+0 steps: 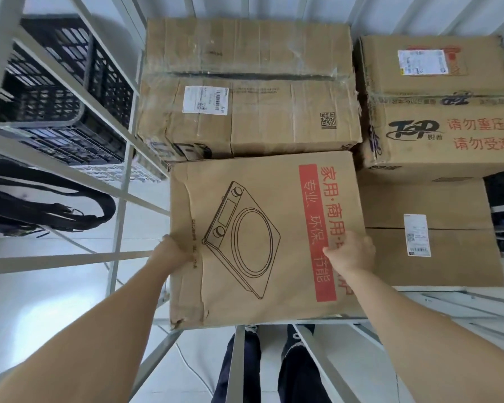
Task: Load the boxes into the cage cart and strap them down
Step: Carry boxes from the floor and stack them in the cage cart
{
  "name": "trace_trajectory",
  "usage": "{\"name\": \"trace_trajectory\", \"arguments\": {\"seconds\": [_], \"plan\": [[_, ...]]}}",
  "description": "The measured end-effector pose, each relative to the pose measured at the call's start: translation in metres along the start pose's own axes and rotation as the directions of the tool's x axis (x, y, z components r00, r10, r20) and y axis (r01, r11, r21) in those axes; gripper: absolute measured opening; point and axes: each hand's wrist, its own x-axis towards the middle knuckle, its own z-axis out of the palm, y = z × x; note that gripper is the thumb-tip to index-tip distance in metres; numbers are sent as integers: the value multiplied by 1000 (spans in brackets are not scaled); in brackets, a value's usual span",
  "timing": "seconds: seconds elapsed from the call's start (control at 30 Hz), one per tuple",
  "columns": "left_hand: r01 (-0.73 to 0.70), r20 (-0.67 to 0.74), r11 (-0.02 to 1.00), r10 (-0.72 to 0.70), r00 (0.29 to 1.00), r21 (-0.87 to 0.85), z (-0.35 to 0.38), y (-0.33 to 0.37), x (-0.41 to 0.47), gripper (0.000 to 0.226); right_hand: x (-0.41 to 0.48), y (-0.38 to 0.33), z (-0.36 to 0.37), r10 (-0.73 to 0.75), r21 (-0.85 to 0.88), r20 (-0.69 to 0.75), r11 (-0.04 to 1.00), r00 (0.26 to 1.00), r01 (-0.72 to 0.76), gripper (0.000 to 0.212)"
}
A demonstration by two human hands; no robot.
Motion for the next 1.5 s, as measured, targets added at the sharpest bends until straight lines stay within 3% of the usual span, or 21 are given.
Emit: {"name": "trace_trajectory", "arguments": {"seconds": [0.1, 0.17, 0.43, 0.67, 0.87, 1.0, 1.07, 1.17, 1.27, 1.4, 1.5], "plan": [[32, 2, 999, -32, 999, 19, 7, -1, 7, 96, 15, 21, 5, 88, 39, 32, 995, 996, -89, 76], [31, -25, 999, -30, 999, 20, 11, -4, 11, 88, 24, 26, 8, 117, 82, 64, 989, 991, -122, 87], [-20, -229, 978, -29, 973, -207, -7, -9, 31, 66, 24, 11, 13, 113, 63, 64, 991, 992, -117, 74], [-10, -252, 993, -21, 968, -120, -5, -21, 32, 73, 14, 11, 12, 22, 17, 56, 1000, 998, -23, 70], [14, -186, 1000, -18, 982, -21, -15, -27, 31, 82, 14, 0, 16, -32, -68, 61, 997, 998, 37, 70], [-48, -125, 998, 44, 991, -29, -23, -28, 23, 88, 10, 0, 10, -25, -146, 110, 989, 994, 41, 63], [-87, -132, 994, 96, 987, 71, -31, -22, 11, 84, 2, -1, 3, -51, -193, 129, 978, 990, 76, 60], [-186, -178, 940, 243, 954, 287, -42, -5, -10, 63, -18, -2, -14, -146, -227, 130, 958, 981, 173, 47], [-257, -179, 863, 362, 915, 436, -52, 25, -40, 57, -40, -3, -41, -243, -257, 80, 932, 967, 256, 43], [-342, -134, 689, 537, 833, 640, -63, 76, -86, 37, -68, 1, -86, -347, -353, 13, 876, 938, 329, 46], [-423, -73, 578, 645, 761, 697, -67, 116, -125, 30, -88, 13, -120, -363, -390, -48, 865, 931, 317, 52]]}}
